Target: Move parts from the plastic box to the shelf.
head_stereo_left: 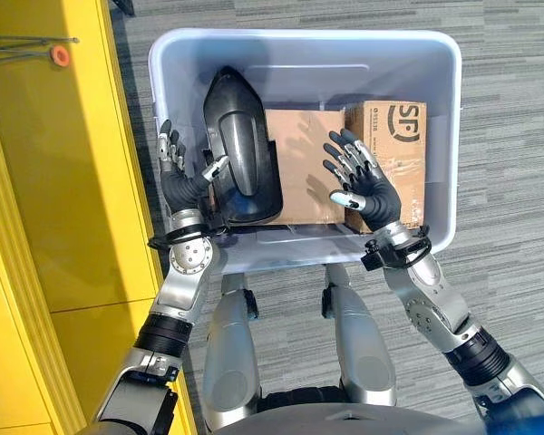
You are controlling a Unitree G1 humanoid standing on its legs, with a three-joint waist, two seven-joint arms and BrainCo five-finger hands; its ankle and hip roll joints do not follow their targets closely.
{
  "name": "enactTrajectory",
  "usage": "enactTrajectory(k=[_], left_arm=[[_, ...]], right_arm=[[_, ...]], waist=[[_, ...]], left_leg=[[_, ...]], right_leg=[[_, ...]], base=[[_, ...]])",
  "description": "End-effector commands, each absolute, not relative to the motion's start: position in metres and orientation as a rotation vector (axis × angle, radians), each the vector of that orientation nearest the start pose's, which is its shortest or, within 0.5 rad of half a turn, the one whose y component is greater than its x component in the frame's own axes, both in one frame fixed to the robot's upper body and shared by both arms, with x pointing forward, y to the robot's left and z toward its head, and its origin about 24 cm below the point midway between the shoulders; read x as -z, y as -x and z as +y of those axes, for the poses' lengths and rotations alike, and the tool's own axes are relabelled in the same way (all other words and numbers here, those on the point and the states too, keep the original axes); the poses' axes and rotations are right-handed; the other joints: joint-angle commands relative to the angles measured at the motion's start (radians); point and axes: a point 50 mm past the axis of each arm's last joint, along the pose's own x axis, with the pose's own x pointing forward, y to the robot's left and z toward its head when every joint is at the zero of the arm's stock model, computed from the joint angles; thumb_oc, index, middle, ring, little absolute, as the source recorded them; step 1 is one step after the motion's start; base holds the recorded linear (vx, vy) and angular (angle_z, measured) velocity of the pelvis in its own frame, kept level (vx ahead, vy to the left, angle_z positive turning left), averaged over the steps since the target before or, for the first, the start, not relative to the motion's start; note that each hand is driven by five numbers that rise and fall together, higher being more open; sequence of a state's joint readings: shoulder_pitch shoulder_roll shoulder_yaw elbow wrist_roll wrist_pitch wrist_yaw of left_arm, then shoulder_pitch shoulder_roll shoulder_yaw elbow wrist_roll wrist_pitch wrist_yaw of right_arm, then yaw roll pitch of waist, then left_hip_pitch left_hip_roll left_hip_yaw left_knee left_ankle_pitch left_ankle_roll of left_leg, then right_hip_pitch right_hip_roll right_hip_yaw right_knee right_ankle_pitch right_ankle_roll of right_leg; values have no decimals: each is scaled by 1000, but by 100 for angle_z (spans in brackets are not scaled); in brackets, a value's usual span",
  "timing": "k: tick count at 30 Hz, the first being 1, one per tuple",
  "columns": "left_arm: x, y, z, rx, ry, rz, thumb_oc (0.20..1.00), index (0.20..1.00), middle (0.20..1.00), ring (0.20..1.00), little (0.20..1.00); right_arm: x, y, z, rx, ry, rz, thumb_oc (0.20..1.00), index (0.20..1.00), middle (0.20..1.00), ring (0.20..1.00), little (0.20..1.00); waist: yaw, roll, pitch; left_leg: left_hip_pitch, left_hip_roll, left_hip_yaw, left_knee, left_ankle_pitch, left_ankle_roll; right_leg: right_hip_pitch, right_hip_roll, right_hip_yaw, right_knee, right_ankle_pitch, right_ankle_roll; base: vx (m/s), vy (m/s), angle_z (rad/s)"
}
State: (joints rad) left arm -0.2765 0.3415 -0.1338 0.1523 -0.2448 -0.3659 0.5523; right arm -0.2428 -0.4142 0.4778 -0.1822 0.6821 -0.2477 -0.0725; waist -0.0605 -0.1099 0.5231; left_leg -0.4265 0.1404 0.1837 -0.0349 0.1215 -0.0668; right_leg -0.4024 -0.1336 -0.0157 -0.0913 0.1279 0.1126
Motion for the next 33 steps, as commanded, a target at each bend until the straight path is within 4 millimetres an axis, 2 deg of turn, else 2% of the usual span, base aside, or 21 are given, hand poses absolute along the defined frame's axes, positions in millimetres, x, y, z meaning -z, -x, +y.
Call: enactTrajectory(k=[1, 9, 16, 23, 33], left_arm=[[-121, -284, 222, -453, -18, -506, 1000, 1000, 1000, 1000, 1000], [-109, -278, 233, -507, -12, -456, 1000, 1000, 1000, 1000, 1000], [-101, -284, 231, -510, -17, -414, 1000, 1000, 1000, 1000, 1000], [-94, -298, 227, -500, -18, -355, 1000, 1000, 1000, 1000, 1000], [-101, -324, 228, -544, -99, -318, 1000, 1000, 1000, 1000, 1000]], right_arm=[[-160, -245, -106, -522, -370, -514, 1000, 1000, 1000, 1000, 1000], [-159, -244, -108, -519, -370, -506, 1000, 1000, 1000, 1000, 1000], [-158, -245, -107, -513, -378, -502, 1000, 1000, 1000, 1000, 1000], [-157, -246, -104, -520, -382, -493, 1000, 1000, 1000, 1000, 1000], [-154, -246, -98, -546, -406, -474, 1000, 1000, 1000, 1000, 1000]], waist=[[15, -48, -3], [22, -50, -3], [19, -56, -3], [4, -72, -3], [-28, -97, -3]], left_leg=[[7, 48, -43, 30, -3, -40], [-26, 47, -55, 32, 0, -41], [-40, 48, -58, 26, 4, -41], [-48, 49, -53, 29, 4, -41], [-54, 57, -47, 40, 0, -42]], right_leg=[[-5, -60, -83, 56, 4, 39], [-26, -58, -93, 59, 3, 36], [-37, -55, -96, 58, 3, 35], [-49, -51, -89, 62, 2, 34], [-66, -45, -75, 70, 2, 32]], base=[[0, 0, 0], [0, 0, 0], [5, 3, 5], [0, 0, 0], [0, 0, 0]])
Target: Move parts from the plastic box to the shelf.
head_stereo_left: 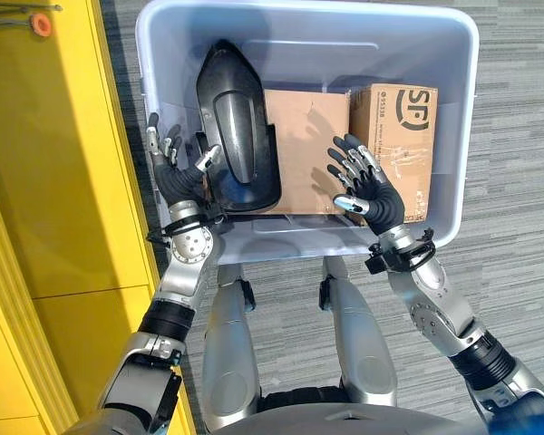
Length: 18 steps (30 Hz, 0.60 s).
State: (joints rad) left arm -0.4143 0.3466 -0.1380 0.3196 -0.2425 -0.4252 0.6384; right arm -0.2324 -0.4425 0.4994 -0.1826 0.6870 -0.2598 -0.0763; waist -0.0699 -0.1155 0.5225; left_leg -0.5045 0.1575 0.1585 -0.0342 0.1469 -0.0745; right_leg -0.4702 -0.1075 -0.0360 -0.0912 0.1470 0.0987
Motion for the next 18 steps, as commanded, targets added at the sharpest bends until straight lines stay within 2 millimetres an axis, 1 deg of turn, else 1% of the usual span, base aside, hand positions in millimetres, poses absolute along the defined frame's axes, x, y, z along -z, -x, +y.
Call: enactTrajectory(k=[1, 3, 8, 14, 18], left_arm=[[-102, -326, 229, -546, -117, -315, 1000, 1000, 1000, 1000, 1000], [-106, -333, 230, -553, -168, -310, 1000, 1000, 1000, 1000, 1000], [-108, -336, 231, -552, -209, -312, 1000, 1000, 1000, 1000, 1000], [-105, -336, 229, -552, -248, -306, 1000, 1000, 1000, 1000, 1000], [-98, -335, 226, -541, -269, -283, 1000, 1000, 1000, 1000, 1000]], right_arm=[[-154, -246, -97, -547, -405, -471, 1000, 1000, 1000, 1000, 1000], [-154, -245, -97, -553, -406, -470, 1000, 1000, 1000, 1000, 1000], [-154, -245, -96, -562, -410, -468, 1000, 1000, 1000, 1000, 1000], [-153, -244, -97, -566, -408, -470, 1000, 1000, 1000, 1000, 1000], [-153, -243, -98, -570, -396, -469, 1000, 1000, 1000, 1000, 1000]], waist=[[-21, -93, -2], [-29, -97, -2], [-36, -99, -2], [-40, -100, -2], [-40, -97, -2]], left_leg=[[24, 40, -21, 41, -27, -34], [28, 41, -17, 41, -29, -34], [26, 39, -18, 43, -30, -34], [20, 39, -18, 50, -33, -32], [21, 37, -19, 48, -33, -32]], right_leg=[[2, -70, -54, 70, -17, 46], [0, -69, -49, 71, -16, 47], [-3, -66, -43, 73, -15, 48], [-7, -66, -40, 75, -16, 47], [-7, -66, -41, 75, -17, 47]], base=[[0, 0, 0], [4, 7, -2], [5, 2, -5], [3, 0, -6], [0, 0, 0]])
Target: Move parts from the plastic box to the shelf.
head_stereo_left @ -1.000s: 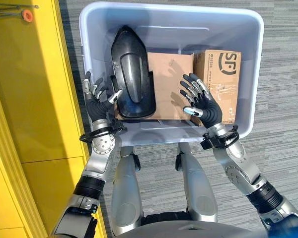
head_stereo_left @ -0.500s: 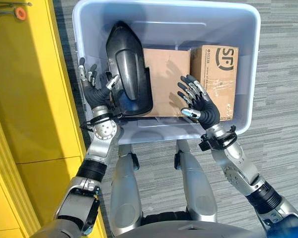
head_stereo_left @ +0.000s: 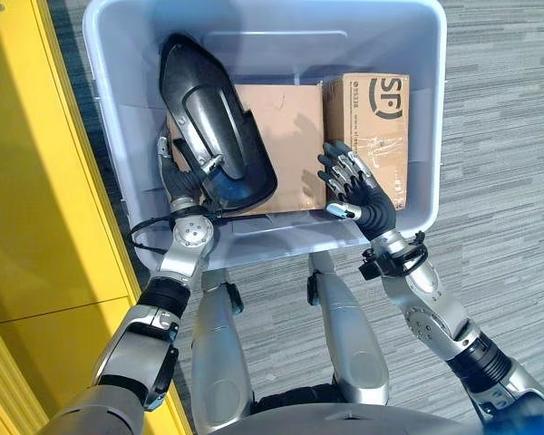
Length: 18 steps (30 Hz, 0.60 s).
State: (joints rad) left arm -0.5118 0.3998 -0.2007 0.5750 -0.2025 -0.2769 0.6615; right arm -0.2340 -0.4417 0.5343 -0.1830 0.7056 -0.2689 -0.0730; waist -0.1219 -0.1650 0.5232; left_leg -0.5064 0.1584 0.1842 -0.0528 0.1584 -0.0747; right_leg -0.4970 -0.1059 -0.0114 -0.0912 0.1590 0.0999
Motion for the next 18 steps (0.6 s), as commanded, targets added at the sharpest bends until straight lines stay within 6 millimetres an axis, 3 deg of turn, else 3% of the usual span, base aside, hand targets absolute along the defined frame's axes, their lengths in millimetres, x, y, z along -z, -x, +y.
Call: enactTrajectory(k=[1, 15, 16, 17, 18], left_arm=[[-98, -335, 226, -540, -270, -280, 1000, 1000, 1000, 1000, 1000], [-87, -337, 231, -591, -122, -212, 1000, 1000, 1000, 1000, 1000], [-87, -337, 230, -589, -123, -212, 849, 849, 849, 849, 849], [-86, -337, 230, -589, -126, -207, 200, 200, 200, 200, 200], [-86, -337, 230, -589, -126, -207, 200, 200, 200, 200, 200]], right_arm=[[-152, -243, -99, -569, -396, -469, 1000, 1000, 1000, 1000, 1000], [-149, -240, -99, -572, -402, -449, 1000, 1000, 1000, 1000, 1000], [-149, -240, -99, -572, -400, -448, 1000, 1000, 1000, 1000, 1000], [-149, -240, -99, -572, -403, -446, 1000, 1000, 1000, 1000, 1000], [-149, -240, -99, -572, -403, -446, 1000, 1000, 1000, 1000, 1000]], waist=[[12, -48, -3], [7, -52, -3], [7, -52, -3], [7, -52, -3], [7, -52, -3]], left_leg=[[23, 36, -45, 67, -45, -32], [13, 34, -47, 71, -46, -32], [12, 34, -47, 71, -47, -31], [13, 33, -48, 70, -47, -31], [13, 33, -48, 70, -47, -31]], right_leg=[[19, -68, -66, 74, -29, 46], [15, -66, -68, 75, -29, 45], [15, -67, -69, 75, -28, 46], [15, -67, -69, 75, -29, 46], [15, -67, -69, 75, -29, 46]], base=[[0, 0, 0], [0, 0, 0], [0, 0, 0], [0, 0, 0], [0, 0, 0]])
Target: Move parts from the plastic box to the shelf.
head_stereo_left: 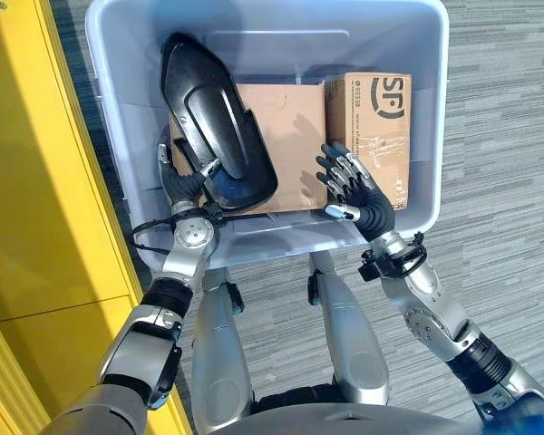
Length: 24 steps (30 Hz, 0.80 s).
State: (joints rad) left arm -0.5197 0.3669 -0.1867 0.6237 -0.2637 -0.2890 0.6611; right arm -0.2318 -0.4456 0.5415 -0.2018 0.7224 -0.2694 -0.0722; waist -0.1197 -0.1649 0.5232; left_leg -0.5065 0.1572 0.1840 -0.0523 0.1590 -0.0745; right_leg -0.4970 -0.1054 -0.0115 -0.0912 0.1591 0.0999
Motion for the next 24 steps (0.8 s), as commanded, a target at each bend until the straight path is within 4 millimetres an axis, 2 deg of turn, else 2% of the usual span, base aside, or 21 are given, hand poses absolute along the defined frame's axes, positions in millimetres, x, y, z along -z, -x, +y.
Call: enactTrajectory(k=[1, 7, 24], left_arm=[[-87, -337, 229, -585, -131, -209, 200, 200, 200, 200, 200], [-89, -337, 225, -568, -141, -220, 200, 200, 200, 200, 200], [-78, -334, 226, -558, -140, -181, 200, 200, 200, 200, 200]], right_arm=[[-149, -240, -99, -572, -404, -447, 1000, 1000, 1000, 1000, 1000], [-148, -240, -99, -571, -400, -442, 1000, 1000, 1000, 1000, 1000], [-146, -242, -97, -581, -410, -423, 1000, 1000, 1000, 1000, 1000]], waist=[[5, -52, -3], [8, -49, -3], [16, -32, -20]], left_leg=[[13, 34, -48, 70, -48, -31], [17, 32, -47, 68, -49, -30], [73, 29, -41, 64, -57, -27]], right_leg=[[15, -67, -68, 75, -29, 46], [18, -68, -66, 75, -29, 46], [64, -71, -63, 77, -37, 45]], base=[[0, 0, 0], [0, 0, 0], [0, 0, 0]])
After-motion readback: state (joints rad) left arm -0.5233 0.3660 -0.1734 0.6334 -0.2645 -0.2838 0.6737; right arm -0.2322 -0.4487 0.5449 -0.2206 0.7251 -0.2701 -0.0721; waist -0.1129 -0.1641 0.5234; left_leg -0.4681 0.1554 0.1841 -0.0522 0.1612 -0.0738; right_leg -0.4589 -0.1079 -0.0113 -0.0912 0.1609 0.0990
